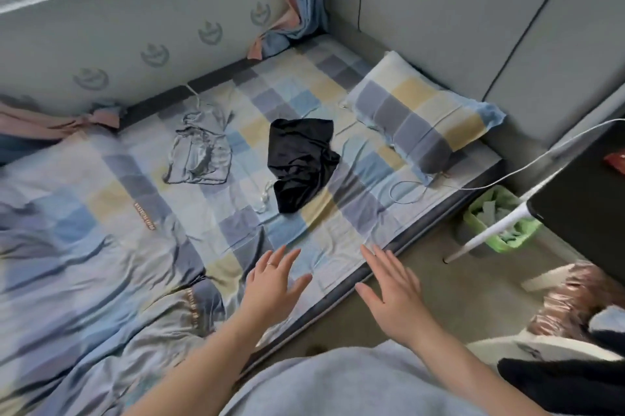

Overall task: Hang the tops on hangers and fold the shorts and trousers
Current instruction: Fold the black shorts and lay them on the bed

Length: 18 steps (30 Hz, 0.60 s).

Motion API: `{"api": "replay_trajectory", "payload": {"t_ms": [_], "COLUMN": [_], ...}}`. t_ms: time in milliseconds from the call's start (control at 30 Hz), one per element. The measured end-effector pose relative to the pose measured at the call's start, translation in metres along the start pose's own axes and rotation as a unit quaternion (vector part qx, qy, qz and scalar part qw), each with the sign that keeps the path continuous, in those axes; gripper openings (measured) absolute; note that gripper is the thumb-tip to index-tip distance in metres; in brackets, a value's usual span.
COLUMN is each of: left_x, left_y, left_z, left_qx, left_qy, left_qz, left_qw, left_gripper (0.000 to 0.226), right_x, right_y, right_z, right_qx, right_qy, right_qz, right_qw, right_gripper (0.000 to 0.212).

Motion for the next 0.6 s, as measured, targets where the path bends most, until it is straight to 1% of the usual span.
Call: {"api": "replay_trajectory", "payload": {"t_ms": [100,233,600], "left_x": [0.017,0.051,0.192], "left_y": [-0.019,-0.025,0.012], "left_z": [0.000,-0.004,-0.062], "left_qx": [-0.030,-0.045,-0.064], "left_qy": [-0.010,-0.018,-0.031], "left_qz": [-0.023,-0.043,-0.061], "left_qw": [0.999,0.998,0.996], "left_gripper": [0.063,0.065,0.066], "right_x": [0.027,0.070,0.216], "right_y": [-0.008,-0.015,-0.014], "right_z": [0.003,-0.004,-0.081], "right_qx": [-0.001,-0.012,-0.016], "right_qy": [-0.027,-0.052,-0.072], "right_qz": [0.008,0.007,-0.001], "right_qw": [1.000,0.999,0.997], "right_gripper": [0.061,0.061,0.063]}}
Point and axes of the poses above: each hand's wrist, its own x-axis towards the middle knuckle, its own z-axis out of the palm, y = z × x, the point moved 6 cm from there along x, towards the middle knuckle, and after that the axes turned 15 degrees about x, right-handed, at the moved point
